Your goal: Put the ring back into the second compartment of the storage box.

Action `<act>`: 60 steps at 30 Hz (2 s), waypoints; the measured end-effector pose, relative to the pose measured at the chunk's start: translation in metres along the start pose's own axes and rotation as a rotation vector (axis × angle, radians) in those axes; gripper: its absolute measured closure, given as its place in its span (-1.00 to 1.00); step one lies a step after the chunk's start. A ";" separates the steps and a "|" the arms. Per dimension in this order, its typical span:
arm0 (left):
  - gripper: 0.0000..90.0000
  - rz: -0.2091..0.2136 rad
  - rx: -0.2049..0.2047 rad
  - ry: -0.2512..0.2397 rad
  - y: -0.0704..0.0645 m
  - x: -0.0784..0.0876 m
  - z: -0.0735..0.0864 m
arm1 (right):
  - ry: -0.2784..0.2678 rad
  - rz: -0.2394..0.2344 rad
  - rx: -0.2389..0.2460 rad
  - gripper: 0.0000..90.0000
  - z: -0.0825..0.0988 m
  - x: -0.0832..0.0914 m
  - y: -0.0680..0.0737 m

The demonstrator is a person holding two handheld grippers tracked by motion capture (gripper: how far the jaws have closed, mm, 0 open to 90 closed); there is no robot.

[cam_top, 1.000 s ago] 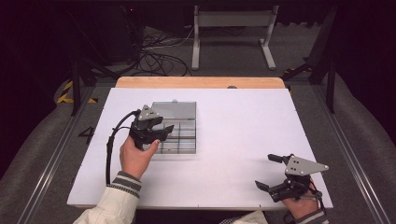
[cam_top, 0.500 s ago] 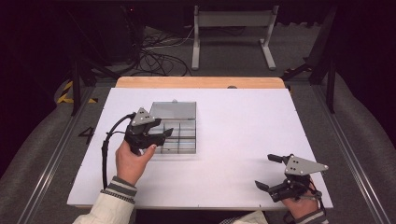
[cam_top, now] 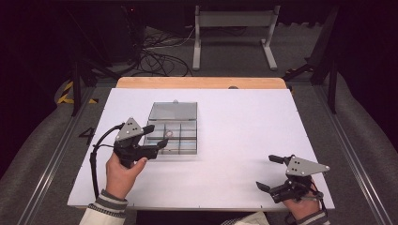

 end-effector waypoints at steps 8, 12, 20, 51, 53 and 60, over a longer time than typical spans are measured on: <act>-0.39 -0.001 0.010 -0.024 0.002 0.015 0.015 | 0.002 -0.002 -0.003 -0.99 0.000 0.000 0.000; -0.43 -0.003 0.015 -0.030 0.002 0.018 0.025 | 0.004 -0.002 -0.004 -0.99 0.000 -0.001 0.000; -0.58 -0.007 0.028 -0.058 0.003 0.025 0.049 | 0.007 -0.008 -0.008 -0.99 0.001 -0.001 0.000; -0.81 -0.013 0.006 -0.051 0.006 0.037 0.105 | 0.019 -0.025 -0.010 -0.99 0.002 -0.004 0.000; -0.81 -0.021 -0.002 -0.045 0.007 0.037 0.109 | 0.016 -0.026 -0.011 -0.99 0.002 -0.004 0.000; -0.81 -0.039 0.004 -0.025 0.010 0.041 0.122 | 0.015 -0.030 -0.013 -0.99 0.003 -0.004 0.000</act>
Point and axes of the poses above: each handheld gripper's, and its own axes: x roughly backward along the jaws, z roughly out of its underside, y roughly to its left, the point moved 6 cm from there along -x, roughly forward along the jaws, and after that the axes turned 10 degrees about -z, right-handed, at the moved point
